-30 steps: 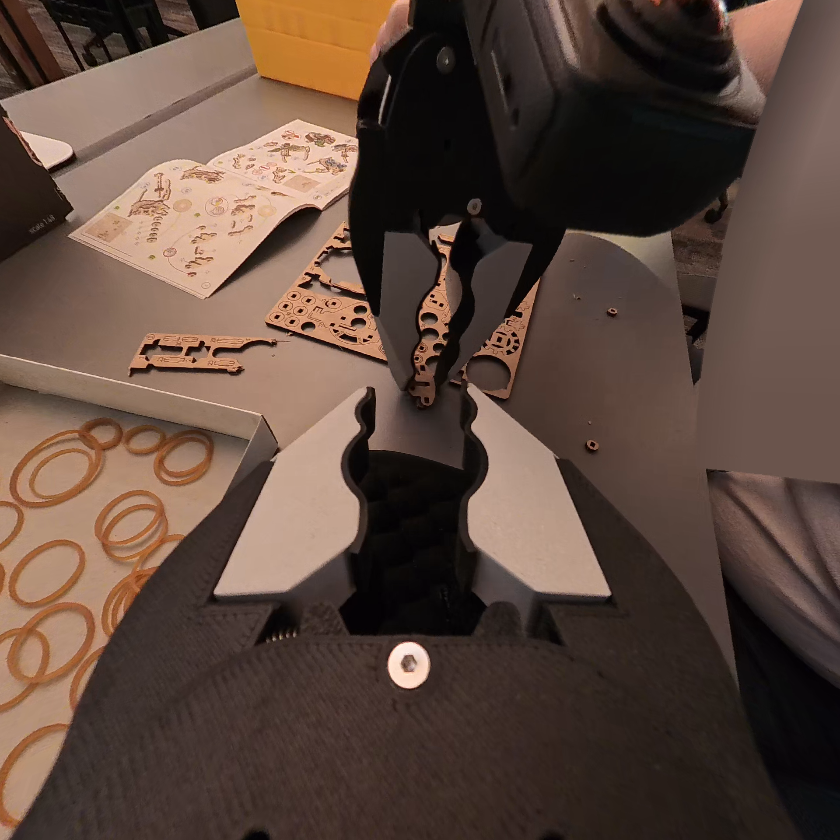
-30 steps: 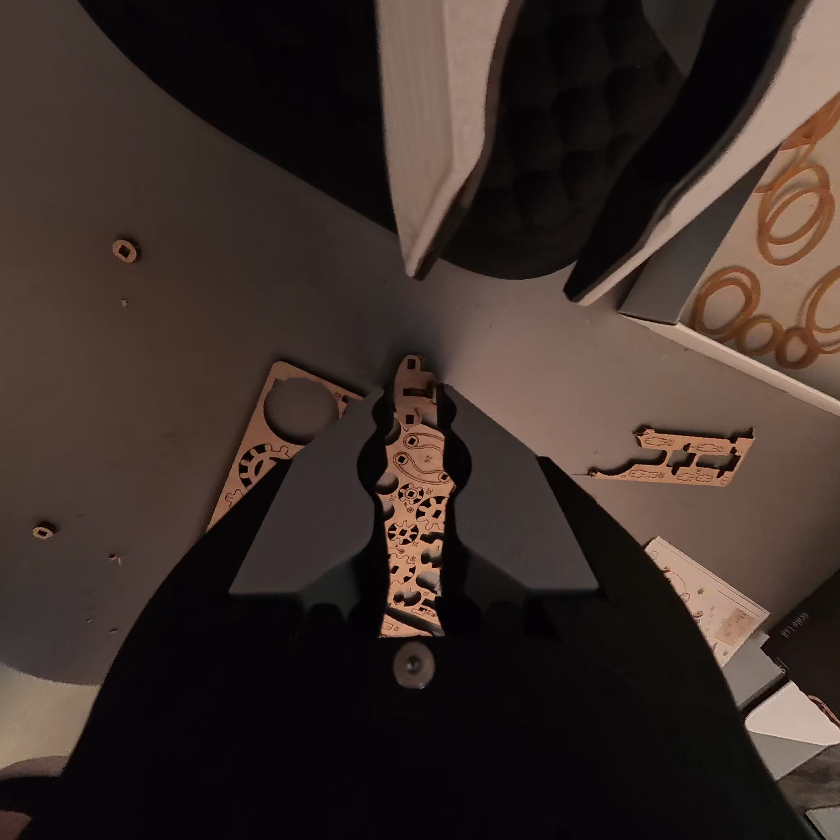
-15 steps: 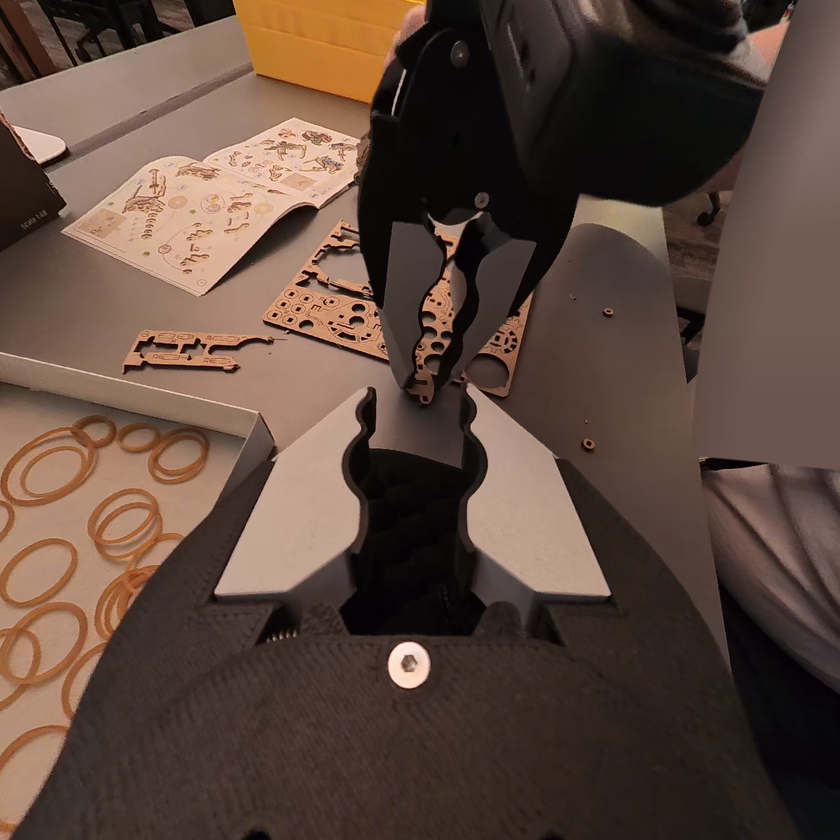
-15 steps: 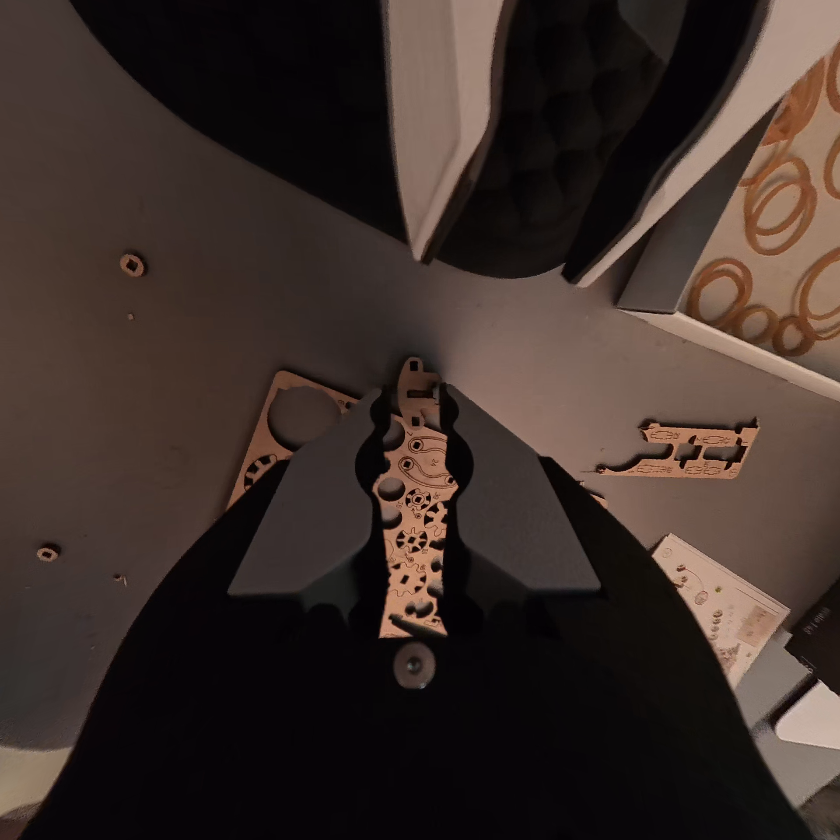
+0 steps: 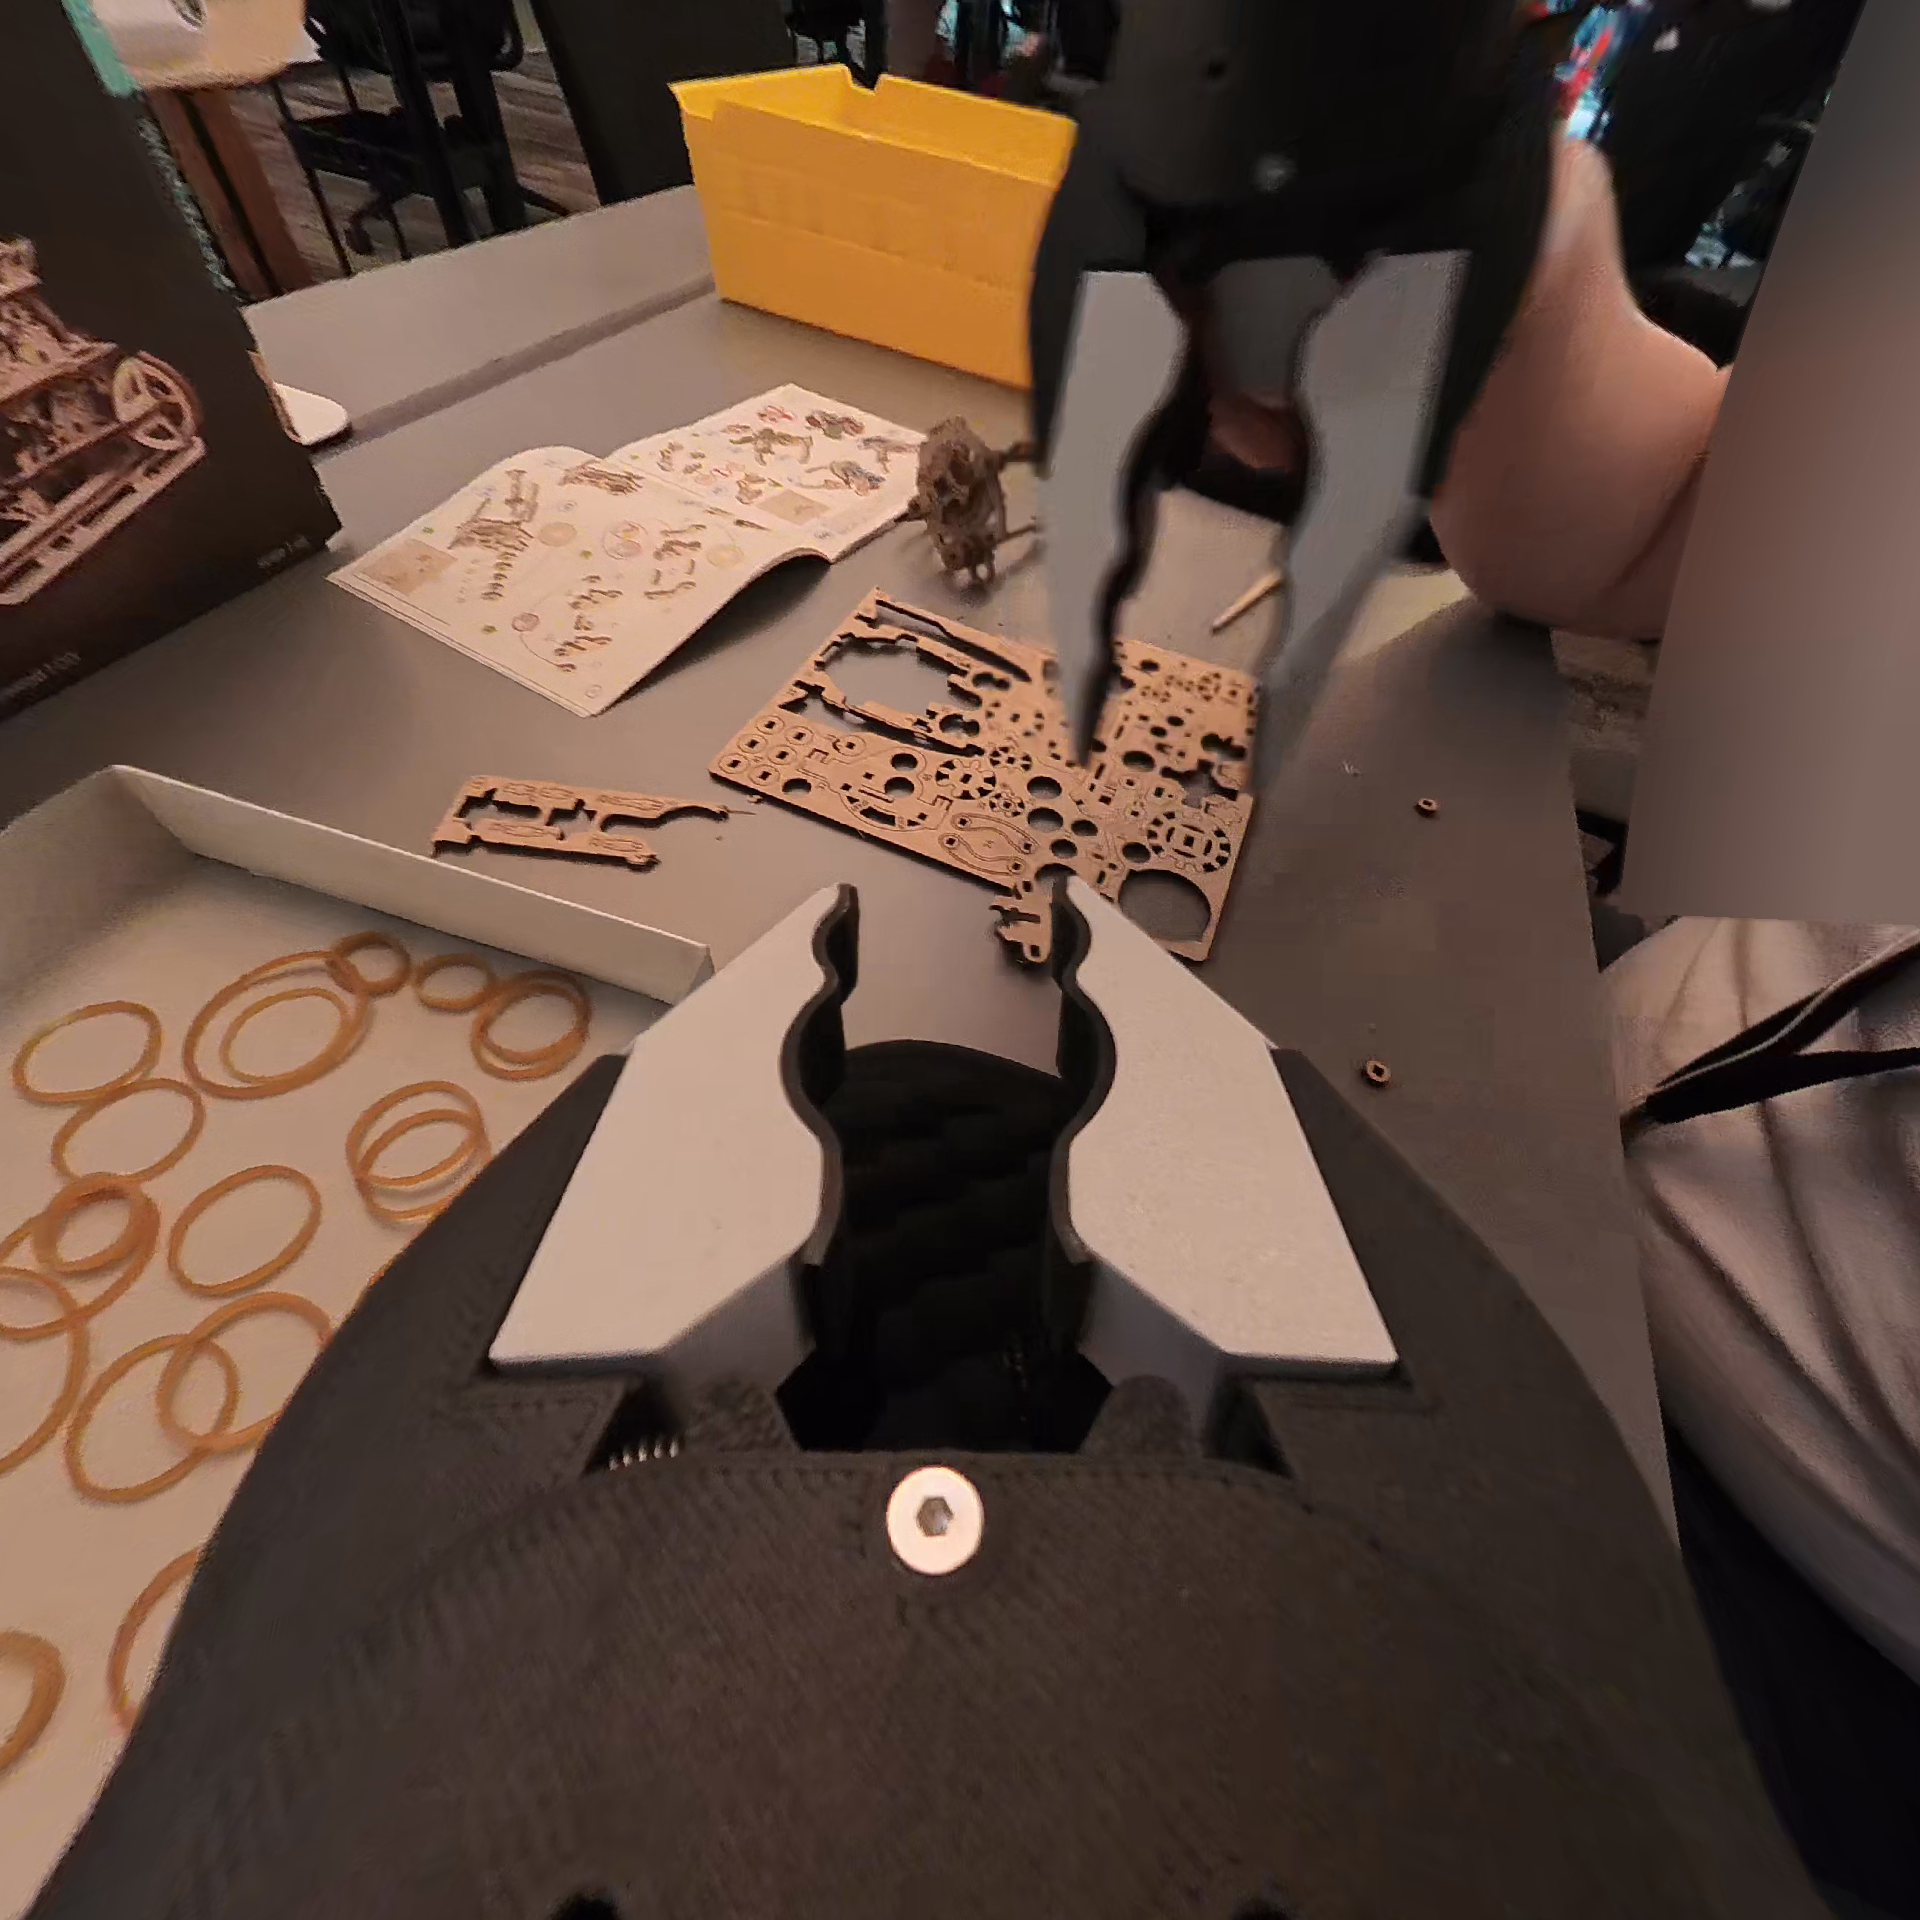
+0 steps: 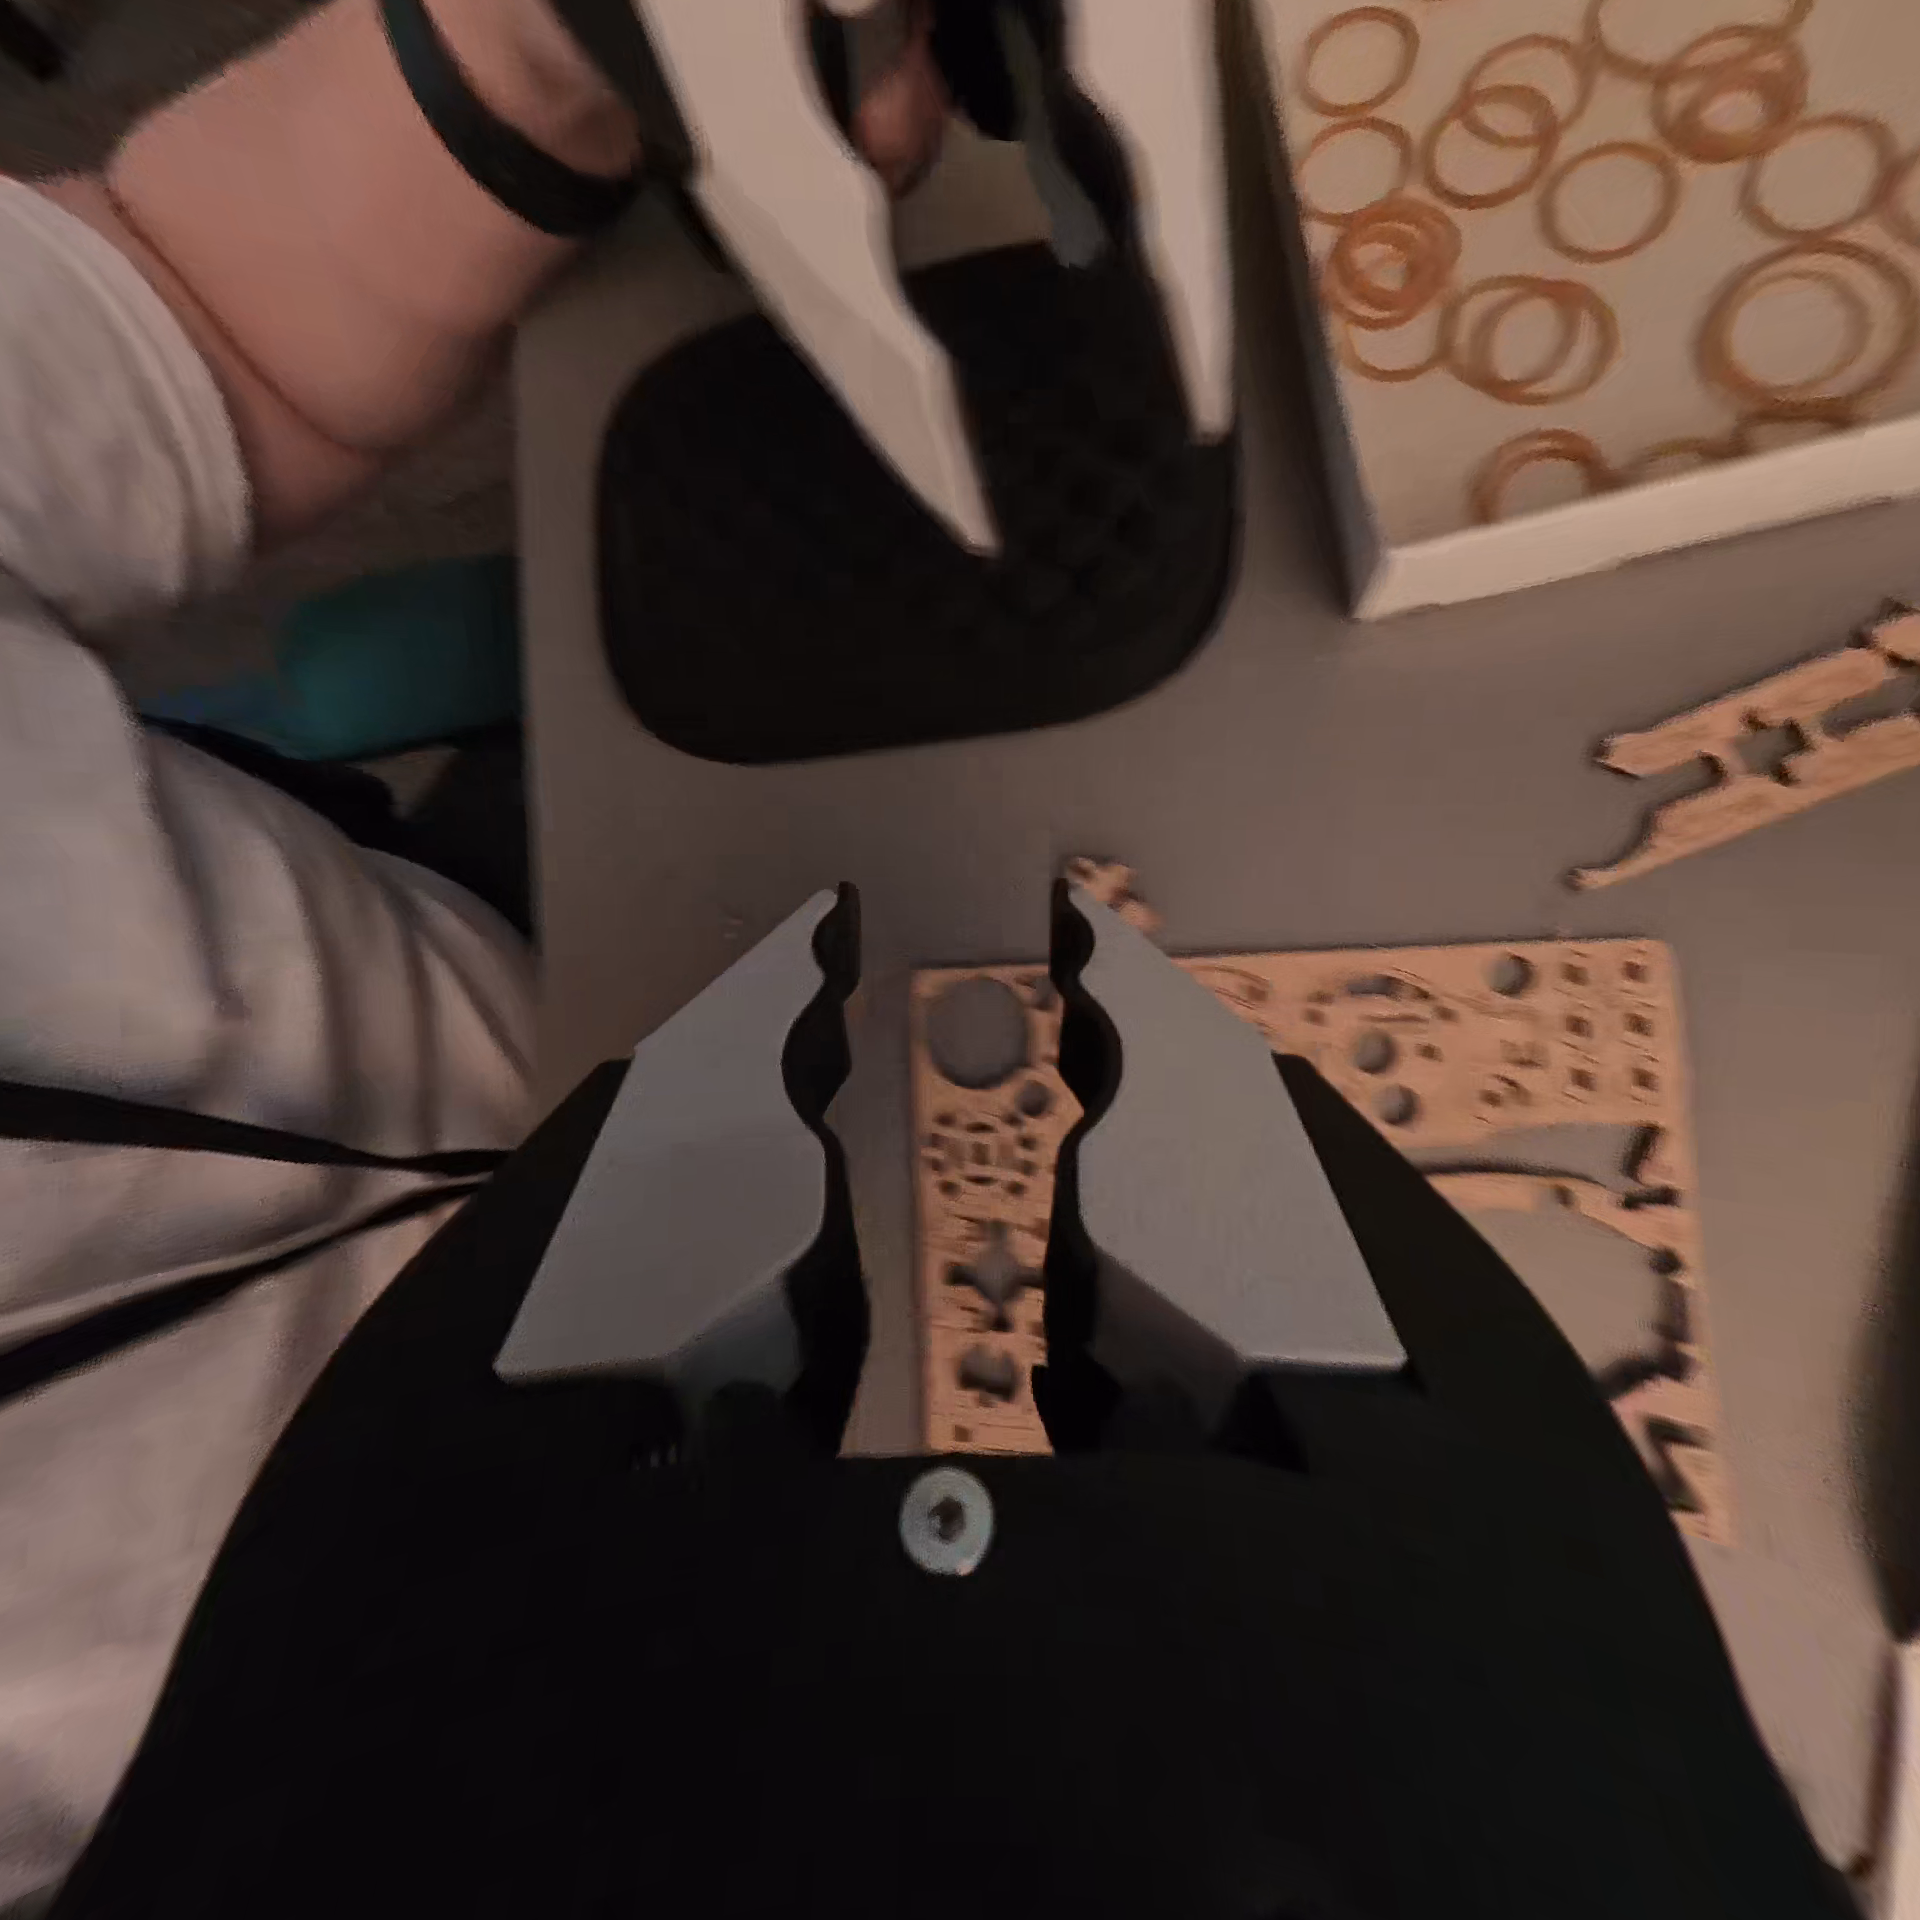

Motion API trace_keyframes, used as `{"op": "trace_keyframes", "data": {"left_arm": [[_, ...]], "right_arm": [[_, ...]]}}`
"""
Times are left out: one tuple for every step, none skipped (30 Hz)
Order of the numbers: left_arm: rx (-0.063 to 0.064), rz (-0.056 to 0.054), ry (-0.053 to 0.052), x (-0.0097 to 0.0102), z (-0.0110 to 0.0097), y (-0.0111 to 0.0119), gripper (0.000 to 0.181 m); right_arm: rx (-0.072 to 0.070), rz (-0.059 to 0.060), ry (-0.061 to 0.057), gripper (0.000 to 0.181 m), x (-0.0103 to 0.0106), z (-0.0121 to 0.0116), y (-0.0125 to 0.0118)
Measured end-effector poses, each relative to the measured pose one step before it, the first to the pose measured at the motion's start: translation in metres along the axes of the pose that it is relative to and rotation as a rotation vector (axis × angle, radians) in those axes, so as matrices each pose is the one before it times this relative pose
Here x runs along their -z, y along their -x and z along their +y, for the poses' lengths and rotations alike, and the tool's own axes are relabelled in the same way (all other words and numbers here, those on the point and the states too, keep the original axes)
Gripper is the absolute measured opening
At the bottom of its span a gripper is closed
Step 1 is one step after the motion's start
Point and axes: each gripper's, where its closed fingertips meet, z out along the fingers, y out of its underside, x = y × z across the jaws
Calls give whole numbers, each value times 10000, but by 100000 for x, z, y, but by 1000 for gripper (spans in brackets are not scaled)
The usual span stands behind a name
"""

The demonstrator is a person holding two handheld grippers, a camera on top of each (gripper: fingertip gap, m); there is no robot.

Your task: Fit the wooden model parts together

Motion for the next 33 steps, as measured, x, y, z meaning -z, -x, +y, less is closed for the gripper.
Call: {"op": "trace_keyframes", "data": {"left_arm": [[82, -86, -188, 288, -311, 225, 36], [100, -54, -221, 302, -357, 188, 36], [93, -54, -213, 274, -343, 167, 36], [75, -68, -162, 241, -244, 173, 35], [70, -110, -98, 206, -138, 221, 35], [71, -147, -38, 150, -52, 273, 35], [64, -123, -30, 111, -29, 216, 35], [53, -80, -65, 66, -69, 128, 35], [46, -34, -77, 37, -78, 47, 35], [28, -9, -57, -10, -71, -15, 35], [3, -49, -14, -37, -13, 50, 34], [-10, -58, 21, -58, 46, 66, 34], [1, -28, 16, -63, 24, 42, 34], [14, -5, -3, -66, -3, 17, 34], [18, 13, -17, -51, -38, -3, 34], [16, 9, -14, -41, -31, -2, 34], [7, 8, 13, -54, 21, 4, 34], [-2, 11, 26, -36, 56, -26, 34], [-13, 9, 23, -20, 60, -40, 34], [-30, -1, 31, 7, 89, -30, 34], [-38, -12, 43, 28, 121, -18, 34], [-28, -22, 39, 60, 112, 0, 34], [-15, 3, 3, 66, 67, -17, 34], [4, 32, -30, 72, 5, -54, 34], [9, 30, -24, 82, -6, -58, 34], [-9, 17, -11, 74, 0, -40, 34], [-26, 7, -18, 70, -28, -40, 34], [-27, -2, -18, 52, -44, -24, 34], [-16, 1, -17, 51, -44, -22, 34], [-8, 10, -16, 44, -59, -21, 34], [-13, 7, -24, 44, -75, -43, 34], [-24, -7, -41, 63, -87, -39, 34], [-25, -5, -40, 88, -60, -47, 34]], "right_arm": [[20, -62, 252, 31, -228, -651, 1497], [52, 239, 409, 30, -348, -443, 1091], [42, 508, 633, 30, -428, -118, 660], [141, 563, 701, 29, -444, 11, 560], [236, 302, 624, 29, -480, -88, 937], [397, -69, 591, 28, -368, -75, 1515], [475, -232, 431, 28, -188, -192, 1746], [417, -109, 351, 28, -62, -198, 1466], [442, 39, 354, 31, 44, -3, 1115], [468, -60, 300, 31, 125, 41, 1087], [394, -233, 275, 31, 223, 52, 1197], [422, -223, 150, 30, 352, -111, 1090], [455, 1, -90, 29, 356, -560, 569], [261, -41, 6, 26, 347, -398, 412], [256, -79, 72, 25, 374, -316, 327], [254, 50, 74, 24, 419, -327, 17], [123, 175, 1, 23, 414, -375, -319], [-12, 7, -85, 23, 297, -396, -179], [-72, -166, -153, 23, 129, -363, 117], [-16, -83, -154, 22, -85, -308, 169], [140, 14, -65, 19, -355, -136, 149], [170, 7, 117, 18, -601, 150, 162], [101, -27, 231, 19, -691, 318, 184], [73, -13, 184, 20, -636, 219, 177], [142, 4, 198, 20, -518, 211, 134], [110, 44, 259, 20, -342, 275, -1], [3, 201, 235, 21, -113, 159, -341], [-65, 275, 157, 21, 141, -33, -558], [-73, 44, 40, 20, 362, -191, -267], [120, -276, -108, 20, 545, -316, 158], [108, -256, -235, 19, 716, -362, 59], [-136, 40, -276, 17, 767, -312, -481], [-396, 327, -336, 14, 620, -449, -1013]]}}
